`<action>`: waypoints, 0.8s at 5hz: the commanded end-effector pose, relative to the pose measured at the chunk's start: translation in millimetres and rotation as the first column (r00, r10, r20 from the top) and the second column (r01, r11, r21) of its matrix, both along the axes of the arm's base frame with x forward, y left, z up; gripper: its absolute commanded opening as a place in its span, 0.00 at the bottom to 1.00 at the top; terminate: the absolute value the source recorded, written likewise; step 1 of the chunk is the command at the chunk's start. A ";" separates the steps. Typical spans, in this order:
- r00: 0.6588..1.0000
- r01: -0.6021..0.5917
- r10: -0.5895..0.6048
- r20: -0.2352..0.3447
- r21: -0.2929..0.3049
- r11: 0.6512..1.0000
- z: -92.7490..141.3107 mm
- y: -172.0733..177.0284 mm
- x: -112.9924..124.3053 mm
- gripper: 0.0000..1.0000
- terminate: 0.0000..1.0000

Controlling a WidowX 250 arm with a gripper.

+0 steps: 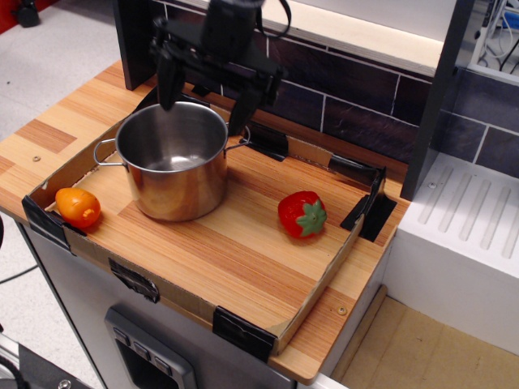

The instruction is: Upright metal pot

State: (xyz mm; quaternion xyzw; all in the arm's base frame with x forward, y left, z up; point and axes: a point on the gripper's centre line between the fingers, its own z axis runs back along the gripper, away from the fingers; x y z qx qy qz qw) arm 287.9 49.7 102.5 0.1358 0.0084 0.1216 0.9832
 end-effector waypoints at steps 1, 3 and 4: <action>0.994 0.008 0.018 0.112 -0.231 0.973 66.8 5.6 -2.3 1.00 0.00; 0.994 0.008 0.018 0.112 -0.231 0.973 66.8 5.6 -2.3 1.00 0.00; 0.994 0.008 0.018 0.112 -0.231 0.973 66.8 5.6 -2.3 1.00 1.00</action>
